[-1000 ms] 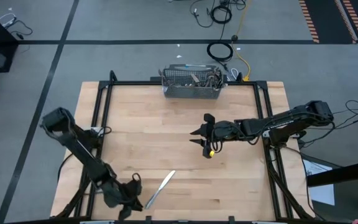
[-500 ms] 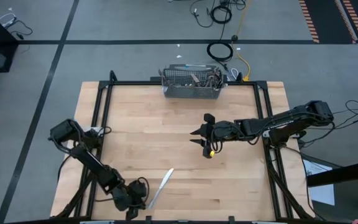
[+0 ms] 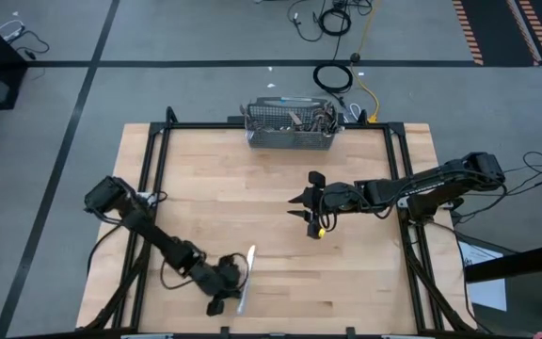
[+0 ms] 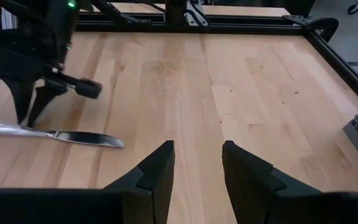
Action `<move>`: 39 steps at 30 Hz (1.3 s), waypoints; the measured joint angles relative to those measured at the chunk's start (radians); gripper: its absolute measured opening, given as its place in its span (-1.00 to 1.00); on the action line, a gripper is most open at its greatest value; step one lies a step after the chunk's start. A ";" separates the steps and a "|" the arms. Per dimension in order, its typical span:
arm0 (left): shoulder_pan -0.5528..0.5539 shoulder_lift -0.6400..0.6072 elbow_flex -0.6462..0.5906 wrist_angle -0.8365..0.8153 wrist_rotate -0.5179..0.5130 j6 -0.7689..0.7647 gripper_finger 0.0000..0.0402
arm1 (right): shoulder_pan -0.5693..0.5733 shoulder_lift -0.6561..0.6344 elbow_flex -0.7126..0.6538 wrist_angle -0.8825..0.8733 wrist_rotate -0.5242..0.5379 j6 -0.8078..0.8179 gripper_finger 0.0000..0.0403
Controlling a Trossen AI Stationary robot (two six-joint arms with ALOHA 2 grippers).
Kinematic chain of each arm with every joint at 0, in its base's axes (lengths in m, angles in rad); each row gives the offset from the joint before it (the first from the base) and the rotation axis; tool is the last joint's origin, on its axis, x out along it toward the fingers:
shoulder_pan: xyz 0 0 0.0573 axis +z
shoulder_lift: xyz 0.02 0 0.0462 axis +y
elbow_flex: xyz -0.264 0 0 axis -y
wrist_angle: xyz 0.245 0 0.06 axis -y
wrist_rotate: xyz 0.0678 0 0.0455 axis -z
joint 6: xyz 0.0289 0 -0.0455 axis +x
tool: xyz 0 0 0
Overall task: Sort silverware
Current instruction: Put the silver table knife into the silverware organizer
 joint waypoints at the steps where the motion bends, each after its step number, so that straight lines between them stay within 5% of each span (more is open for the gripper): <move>1: 0.025 0.000 -0.001 0.010 0.013 0.060 -0.74 | 0.000 0.000 0.000 0.000 0.000 0.000 -0.38; 8: 0.255 0.001 -0.001 0.048 0.114 0.431 -0.74 | 0.000 0.000 0.000 0.000 0.000 0.001 -0.38; 15: 0.514 0.001 0.000 0.160 0.117 0.525 -0.74 | 0.002 -0.004 0.000 0.000 0.000 0.061 -0.38; 19: 0.609 -0.045 0.004 0.060 0.176 0.442 -0.74 | 0.026 -0.038 0.001 -0.005 0.002 0.068 -0.38; 28: 0.455 -0.394 0.006 -0.279 0.172 0.639 -0.81 | 0.069 -0.055 0.001 -0.072 0.004 0.067 -0.38; 32: 0.356 -0.397 0.005 -0.350 0.172 0.678 -0.80 | 0.070 -0.055 0.001 -0.058 0.002 0.069 -0.38; 39: 0.276 -0.278 0.017 -0.348 0.187 0.991 -0.62 | 0.075 -0.055 0.001 -0.051 0.001 0.063 -0.38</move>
